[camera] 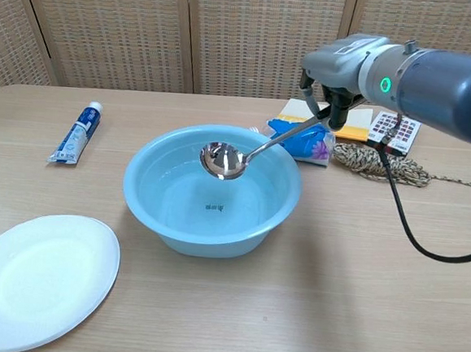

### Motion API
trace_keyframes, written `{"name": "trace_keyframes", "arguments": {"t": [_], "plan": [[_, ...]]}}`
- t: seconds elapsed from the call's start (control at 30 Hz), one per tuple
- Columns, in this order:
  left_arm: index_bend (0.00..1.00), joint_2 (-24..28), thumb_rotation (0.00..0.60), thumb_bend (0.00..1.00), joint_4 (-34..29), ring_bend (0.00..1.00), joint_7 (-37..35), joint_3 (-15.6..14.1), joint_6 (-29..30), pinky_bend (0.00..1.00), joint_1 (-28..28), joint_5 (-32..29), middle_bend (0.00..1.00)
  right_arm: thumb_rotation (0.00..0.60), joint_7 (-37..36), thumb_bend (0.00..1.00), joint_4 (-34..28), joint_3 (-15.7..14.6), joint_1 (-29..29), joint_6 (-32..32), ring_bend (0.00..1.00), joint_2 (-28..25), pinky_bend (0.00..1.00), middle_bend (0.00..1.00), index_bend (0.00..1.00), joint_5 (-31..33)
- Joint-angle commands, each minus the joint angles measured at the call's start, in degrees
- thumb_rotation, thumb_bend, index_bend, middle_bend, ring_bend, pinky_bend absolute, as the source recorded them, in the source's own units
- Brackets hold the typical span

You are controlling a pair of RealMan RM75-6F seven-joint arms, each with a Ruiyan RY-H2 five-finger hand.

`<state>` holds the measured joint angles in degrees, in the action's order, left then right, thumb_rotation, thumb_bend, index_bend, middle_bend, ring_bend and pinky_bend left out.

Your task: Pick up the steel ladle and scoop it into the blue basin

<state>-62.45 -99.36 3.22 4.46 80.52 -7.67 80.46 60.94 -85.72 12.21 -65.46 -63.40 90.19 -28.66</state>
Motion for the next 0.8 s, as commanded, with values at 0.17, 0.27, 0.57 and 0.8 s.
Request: {"name": "trace_keyframes", "arguments": {"t": [0.17, 0.27, 0.57, 0.8], "plan": [[0.00, 0.13, 0.600, 0.00, 0.62, 0.00, -1.25, 0.26, -1.85, 0.00, -0.70, -1.45, 0.00, 0.600, 2.39, 0.77, 9.18, -3.05, -2.18, -0.21, 0.98, 6.63, 1.00, 0.96, 0.88, -5.20], [0.00, 0.12, 0.600, 0.00, 1.02, 0.00, -1.64, 0.13, -2.65, 0.00, -0.99, -1.66, 0.00, 0.600, 3.44, 0.77, 12.65, -5.46, -2.38, -0.84, 0.99, 8.46, 1.00, 0.97, 0.88, -9.53], [0.00, 0.08, 0.600, 0.00, 1.69, 0.00, -2.41, 0.23, -3.02, 0.00, -1.18, -2.24, 0.00, 0.600, 6.25, 0.77, 19.40, -8.85, -1.18, -1.74, 1.00, 12.34, 1.00, 0.98, 0.89, -16.39], [0.00, 0.03, 0.600, 0.00, 1.81, 0.00, -2.39, 0.10, -3.25, 0.00, -1.39, -2.18, 0.00, 0.600, 11.25, 0.78, 18.54, -11.03, 0.46, -2.72, 1.00, 12.80, 1.00, 0.98, 0.89, -19.33]]}}
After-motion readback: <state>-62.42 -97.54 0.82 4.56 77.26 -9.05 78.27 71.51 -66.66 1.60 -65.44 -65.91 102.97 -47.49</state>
